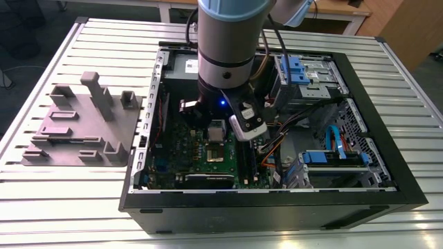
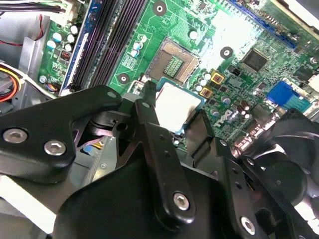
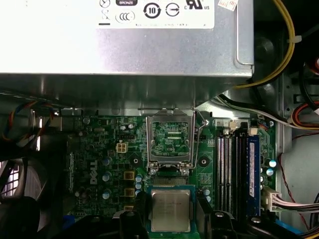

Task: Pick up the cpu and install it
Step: 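Place the cpu into insertion slot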

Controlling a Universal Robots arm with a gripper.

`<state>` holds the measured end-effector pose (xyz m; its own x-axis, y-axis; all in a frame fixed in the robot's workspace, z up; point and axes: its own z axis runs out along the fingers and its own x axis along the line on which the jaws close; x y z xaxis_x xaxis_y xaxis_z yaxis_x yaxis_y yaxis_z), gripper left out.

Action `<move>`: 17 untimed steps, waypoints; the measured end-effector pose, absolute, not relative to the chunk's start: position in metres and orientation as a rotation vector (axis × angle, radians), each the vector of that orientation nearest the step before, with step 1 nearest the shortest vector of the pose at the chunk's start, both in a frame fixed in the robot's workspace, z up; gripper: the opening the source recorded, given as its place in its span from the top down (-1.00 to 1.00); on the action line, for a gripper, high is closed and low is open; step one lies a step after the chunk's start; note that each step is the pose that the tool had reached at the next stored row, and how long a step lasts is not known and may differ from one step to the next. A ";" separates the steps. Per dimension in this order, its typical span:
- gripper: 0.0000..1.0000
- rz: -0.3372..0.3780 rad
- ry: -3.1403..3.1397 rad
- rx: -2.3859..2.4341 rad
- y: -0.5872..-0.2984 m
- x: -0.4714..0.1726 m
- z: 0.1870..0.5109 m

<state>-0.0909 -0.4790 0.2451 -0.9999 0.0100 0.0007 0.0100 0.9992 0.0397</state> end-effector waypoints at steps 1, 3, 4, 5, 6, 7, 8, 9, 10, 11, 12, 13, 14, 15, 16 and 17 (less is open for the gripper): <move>0.05 -0.062 -3.140 -0.016 -0.479 -0.091 0.244; 0.05 -0.062 -3.140 -0.016 -0.479 -0.091 0.242; 0.05 -0.062 -3.140 -0.016 -0.479 -0.090 0.240; 0.05 -0.062 -3.140 -0.016 -0.479 -0.090 0.239; 0.05 -0.063 -3.140 -0.016 -0.479 -0.090 0.238; 0.05 -0.062 -3.140 -0.016 -0.479 -0.090 0.237; 0.05 -0.062 -3.140 -0.016 -0.479 -0.090 0.237; 0.05 -0.062 -3.140 -0.016 -0.479 -0.090 0.237; 0.05 -0.062 -3.140 -0.016 -0.479 -0.090 0.237; 0.05 -0.062 -3.140 -0.016 -0.479 -0.090 0.237; 0.05 -0.062 -3.140 -0.016 -0.479 -0.090 0.236; 0.05 -0.062 -3.140 -0.016 -0.479 -0.090 0.236; 0.05 -0.062 -3.140 -0.016 -0.479 -0.090 0.236; 0.05 -0.062 -3.140 -0.016 -0.479 -0.090 0.236; 0.05 -0.062 -3.140 -0.016 -0.479 -0.090 0.236; 0.05 -0.062 -3.140 -0.016 -0.479 -0.090 0.236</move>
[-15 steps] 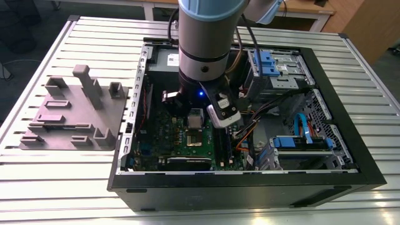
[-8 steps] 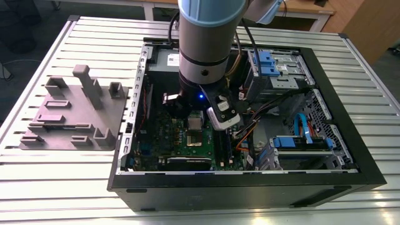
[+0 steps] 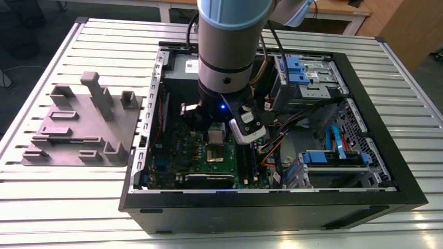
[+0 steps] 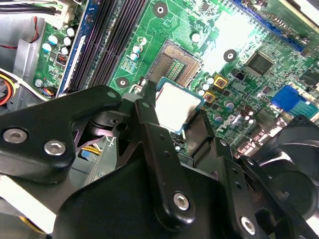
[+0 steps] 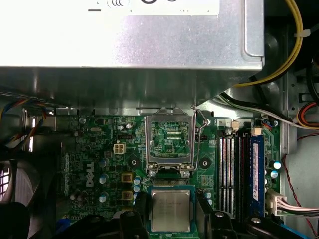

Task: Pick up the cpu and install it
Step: 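Place the cpu into insertion slot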

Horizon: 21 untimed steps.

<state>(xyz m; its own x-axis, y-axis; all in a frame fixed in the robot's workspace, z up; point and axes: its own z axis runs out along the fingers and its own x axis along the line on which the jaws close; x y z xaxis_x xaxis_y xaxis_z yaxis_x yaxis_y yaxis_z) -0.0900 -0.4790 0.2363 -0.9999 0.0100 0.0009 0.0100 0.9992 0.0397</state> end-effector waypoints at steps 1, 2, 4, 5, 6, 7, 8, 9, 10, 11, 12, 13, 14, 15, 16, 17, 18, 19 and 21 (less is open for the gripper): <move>0.05 -0.062 -3.140 -0.016 -0.479 -0.090 0.236; 0.05 -0.062 -3.140 -0.016 -0.479 -0.090 0.236; 0.05 -0.062 -3.140 -0.016 -0.479 -0.090 0.236; 0.05 -0.062 -3.140 -0.016 -0.479 -0.090 0.236; 0.05 -0.062 -3.140 -0.016 -0.479 -0.090 0.236; 0.05 -0.063 -3.141 -0.016 -0.479 -0.090 0.235; 0.05 -0.063 -3.140 -0.016 -0.479 -0.090 0.234; 0.05 -0.062 -3.140 -0.016 -0.479 -0.090 0.232; 0.05 -0.063 -3.140 -0.016 -0.479 -0.090 0.230; 0.05 -0.063 -3.140 -0.016 -0.479 -0.090 0.229; 0.05 -0.062 -3.140 -0.016 -0.479 -0.090 0.227; 0.05 -0.062 -3.140 -0.016 -0.479 -0.090 0.225; 0.05 -0.063 -3.140 -0.016 -0.479 -0.090 0.223; 0.05 -0.062 -3.140 -0.016 -0.478 -0.090 0.221; 0.05 -0.062 -3.140 -0.016 -0.478 -0.090 0.219; 0.05 -0.062 -3.140 -0.016 -0.477 -0.090 0.218; 0.05 -0.062 -3.140 -0.016 -0.477 -0.090 0.217; 0.05 -0.063 -3.140 -0.016 -0.477 -0.090 0.216; 0.05 -0.062 -3.140 -0.016 -0.478 -0.090 0.215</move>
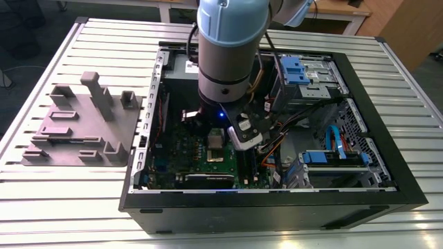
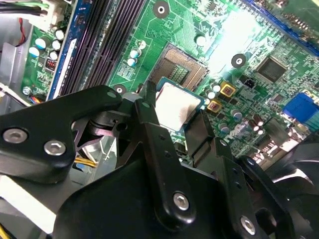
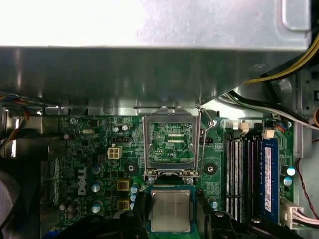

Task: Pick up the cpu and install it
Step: 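Place the cpu into insertion slot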

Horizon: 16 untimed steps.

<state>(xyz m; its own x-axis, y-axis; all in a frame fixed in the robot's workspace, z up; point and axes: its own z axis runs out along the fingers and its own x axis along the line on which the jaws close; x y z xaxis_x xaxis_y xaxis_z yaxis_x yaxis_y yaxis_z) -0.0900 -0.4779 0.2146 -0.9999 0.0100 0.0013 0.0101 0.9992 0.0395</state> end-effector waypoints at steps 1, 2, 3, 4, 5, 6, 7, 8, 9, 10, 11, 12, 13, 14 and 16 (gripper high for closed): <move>0.05 -0.062 -3.140 -0.016 -0.478 -0.090 0.214; 0.05 -0.062 -3.140 -0.016 -0.479 -0.090 0.214; 0.05 -0.061 -3.140 -0.016 -0.480 -0.090 0.214; 0.05 -0.060 -3.140 -0.016 -0.480 -0.090 0.213; 0.05 -0.057 -3.140 -0.016 -0.481 -0.090 0.213; 0.05 -0.054 -3.140 -0.016 -0.481 -0.090 0.213; 0.05 -0.051 -3.140 -0.016 -0.482 -0.090 0.213; 0.05 -0.048 -3.140 -0.016 -0.483 -0.090 0.212; 0.05 -0.045 -3.140 -0.016 -0.483 -0.090 0.212; 0.05 -0.041 -3.141 -0.016 -0.484 -0.090 0.211; 0.05 -0.036 -3.141 -0.016 -0.484 -0.090 0.210; 0.05 -0.031 -3.141 -0.016 -0.484 -0.090 0.210; 0.05 -0.026 -3.141 -0.016 -0.484 -0.090 0.209; 0.05 -0.023 -3.141 -0.016 -0.484 -0.090 0.207; 0.05 -0.021 -3.141 -0.016 -0.484 -0.090 0.205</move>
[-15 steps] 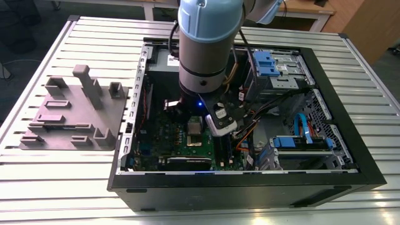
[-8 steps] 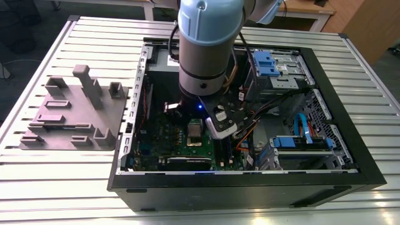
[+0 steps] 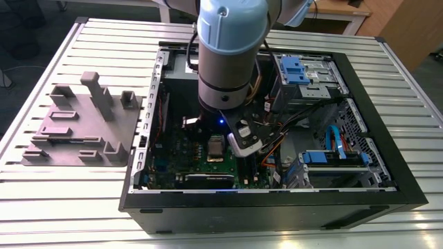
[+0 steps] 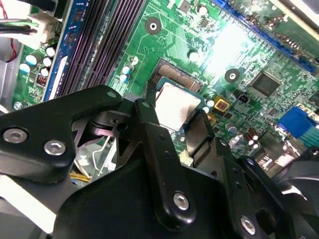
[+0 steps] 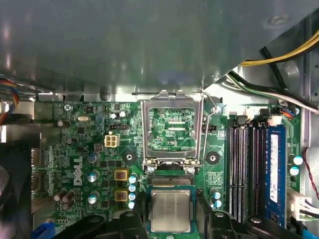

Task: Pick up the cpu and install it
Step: 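Place the cpu into insertion slot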

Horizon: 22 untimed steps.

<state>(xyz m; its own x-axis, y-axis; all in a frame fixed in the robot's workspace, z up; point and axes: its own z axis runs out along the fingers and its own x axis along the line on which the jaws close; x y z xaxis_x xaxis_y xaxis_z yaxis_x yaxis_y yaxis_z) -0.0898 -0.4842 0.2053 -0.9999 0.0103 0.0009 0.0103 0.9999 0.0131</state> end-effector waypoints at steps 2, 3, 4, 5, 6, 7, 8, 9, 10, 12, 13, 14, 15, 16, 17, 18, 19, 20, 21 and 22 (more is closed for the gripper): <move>0.05 -0.020 -3.141 -0.016 -0.484 -0.090 0.203; 0.05 -0.020 -3.141 -0.017 -0.484 -0.090 0.202; 0.05 -0.020 -3.141 -0.018 -0.484 -0.090 0.202; 0.05 -0.020 -3.141 -0.019 -0.485 -0.090 0.201; 0.05 -0.020 -3.141 -0.020 -0.485 -0.090 0.201; 0.05 -0.020 -3.141 -0.022 -0.485 -0.090 0.200; 0.05 -0.020 -3.141 -0.024 -0.485 -0.090 0.200; 0.05 -0.020 -3.141 -0.026 -0.486 -0.089 0.199; 0.05 -0.020 -3.141 -0.029 -0.486 -0.089 0.199; 0.05 -0.020 -3.141 -0.032 -0.486 -0.089 0.197; 0.05 -0.020 -3.141 -0.032 -0.486 -0.089 0.196; 0.05 -0.020 -3.141 -0.032 -0.486 -0.089 0.195; 0.05 -0.020 -3.141 -0.032 -0.486 -0.089 0.194; 0.05 -0.020 -3.141 -0.032 -0.486 -0.089 0.193; 0.05 -0.020 -3.141 -0.032 -0.486 -0.089 0.192; 0.05 -0.020 -3.141 -0.032 -0.486 -0.089 0.191; 0.05 -0.020 -3.141 -0.032 -0.486 -0.089 0.190; 0.05 -0.020 -3.141 -0.032 -0.486 -0.089 0.190; 0.05 -0.020 -3.140 -0.032 -0.486 -0.089 0.189; 0.05 -0.019 -3.140 -0.032 -0.486 -0.089 0.189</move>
<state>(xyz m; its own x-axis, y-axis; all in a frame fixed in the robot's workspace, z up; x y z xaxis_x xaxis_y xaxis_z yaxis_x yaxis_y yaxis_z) -0.0892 -0.4862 0.1891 -0.9998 0.0205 0.0011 0.0205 0.9997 0.0124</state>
